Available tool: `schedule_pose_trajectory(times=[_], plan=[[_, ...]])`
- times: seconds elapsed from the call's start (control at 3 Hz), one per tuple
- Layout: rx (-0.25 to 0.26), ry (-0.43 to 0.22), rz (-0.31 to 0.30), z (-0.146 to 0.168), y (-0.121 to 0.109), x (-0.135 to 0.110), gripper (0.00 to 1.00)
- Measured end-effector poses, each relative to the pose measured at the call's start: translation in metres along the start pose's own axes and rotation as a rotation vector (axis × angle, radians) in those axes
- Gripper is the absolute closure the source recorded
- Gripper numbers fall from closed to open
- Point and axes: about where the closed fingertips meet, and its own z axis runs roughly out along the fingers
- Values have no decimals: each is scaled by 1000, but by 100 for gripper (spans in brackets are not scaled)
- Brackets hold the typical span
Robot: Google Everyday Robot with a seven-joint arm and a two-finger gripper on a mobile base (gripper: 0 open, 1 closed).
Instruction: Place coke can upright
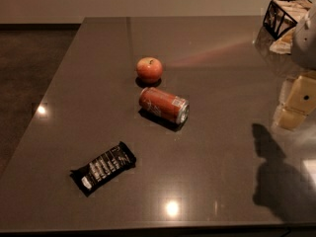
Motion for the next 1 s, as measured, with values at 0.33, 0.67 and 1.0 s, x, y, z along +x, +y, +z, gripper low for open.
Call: schedule_pose_trajectory(times=[0.33, 0.67, 1.0], plan=[[-2, -5, -3, -1, -1, -4, 0], [-36, -14, -24, 10, -5, -30, 0], [-87, -16, -34, 32, -15, -68, 0]])
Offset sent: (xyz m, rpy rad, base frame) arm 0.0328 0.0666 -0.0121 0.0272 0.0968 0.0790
